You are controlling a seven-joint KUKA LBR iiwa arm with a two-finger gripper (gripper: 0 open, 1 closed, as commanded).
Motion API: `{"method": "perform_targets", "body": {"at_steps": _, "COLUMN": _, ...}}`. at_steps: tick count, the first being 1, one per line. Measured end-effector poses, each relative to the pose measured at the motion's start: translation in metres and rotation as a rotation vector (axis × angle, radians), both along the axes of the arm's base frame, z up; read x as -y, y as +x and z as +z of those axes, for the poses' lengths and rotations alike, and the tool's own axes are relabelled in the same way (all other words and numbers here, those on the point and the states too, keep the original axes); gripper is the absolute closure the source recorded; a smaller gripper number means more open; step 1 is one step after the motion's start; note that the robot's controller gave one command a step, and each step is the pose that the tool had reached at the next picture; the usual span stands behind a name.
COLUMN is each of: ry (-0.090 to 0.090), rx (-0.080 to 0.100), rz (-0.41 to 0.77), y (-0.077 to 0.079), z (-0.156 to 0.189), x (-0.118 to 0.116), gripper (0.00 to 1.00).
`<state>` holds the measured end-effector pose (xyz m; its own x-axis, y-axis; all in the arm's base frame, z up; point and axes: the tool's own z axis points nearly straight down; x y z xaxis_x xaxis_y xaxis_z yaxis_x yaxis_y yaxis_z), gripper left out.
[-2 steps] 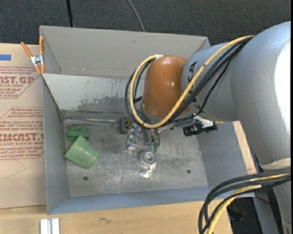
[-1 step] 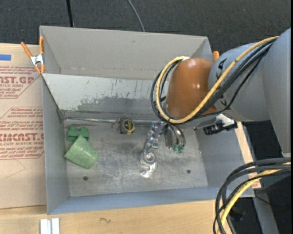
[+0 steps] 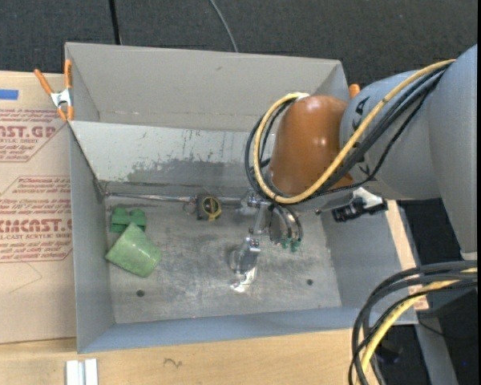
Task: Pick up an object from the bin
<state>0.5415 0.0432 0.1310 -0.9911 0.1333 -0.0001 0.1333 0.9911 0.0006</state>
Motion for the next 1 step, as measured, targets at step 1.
{"method": "perform_targets", "body": {"at_steps": 1, "ry": -0.001, "rx": -0.005, "rz": -0.251, "y": -0.0324, "z": -0.0463, "x": 0.0181, "gripper": 0.00}}
